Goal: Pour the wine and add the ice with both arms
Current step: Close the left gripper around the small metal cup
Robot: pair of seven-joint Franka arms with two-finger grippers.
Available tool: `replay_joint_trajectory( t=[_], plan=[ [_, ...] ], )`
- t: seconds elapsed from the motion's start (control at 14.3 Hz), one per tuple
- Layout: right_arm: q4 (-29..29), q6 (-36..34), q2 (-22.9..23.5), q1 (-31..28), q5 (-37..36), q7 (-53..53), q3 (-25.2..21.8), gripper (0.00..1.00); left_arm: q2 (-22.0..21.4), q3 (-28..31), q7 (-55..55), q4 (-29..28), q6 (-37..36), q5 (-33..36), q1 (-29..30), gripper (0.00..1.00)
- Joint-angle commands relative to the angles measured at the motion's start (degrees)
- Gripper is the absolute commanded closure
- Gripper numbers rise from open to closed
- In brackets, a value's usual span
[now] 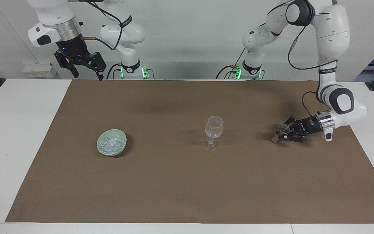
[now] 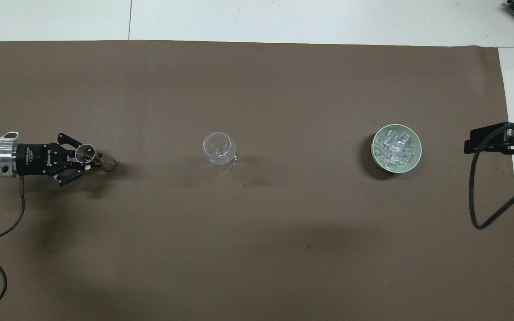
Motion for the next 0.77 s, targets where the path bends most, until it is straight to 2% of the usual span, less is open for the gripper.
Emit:
replay_joint_trajectory(
  t=[0.0,0.7],
  plan=[
    [-0.21,-0.76,-0.49,-0.74,1.46,-0.79,0.16,0.0,-1.98,-0.14,0.43,-0.68,-2.18,-1.04,1.23,1.0],
    [-0.21,-0.76,-0.49,-0.74,1.46,-0.79,0.16,0.0,-12.26,-0.14,-13.53,0.21,1.86,-1.04,-8.52,1.0]
  ],
)
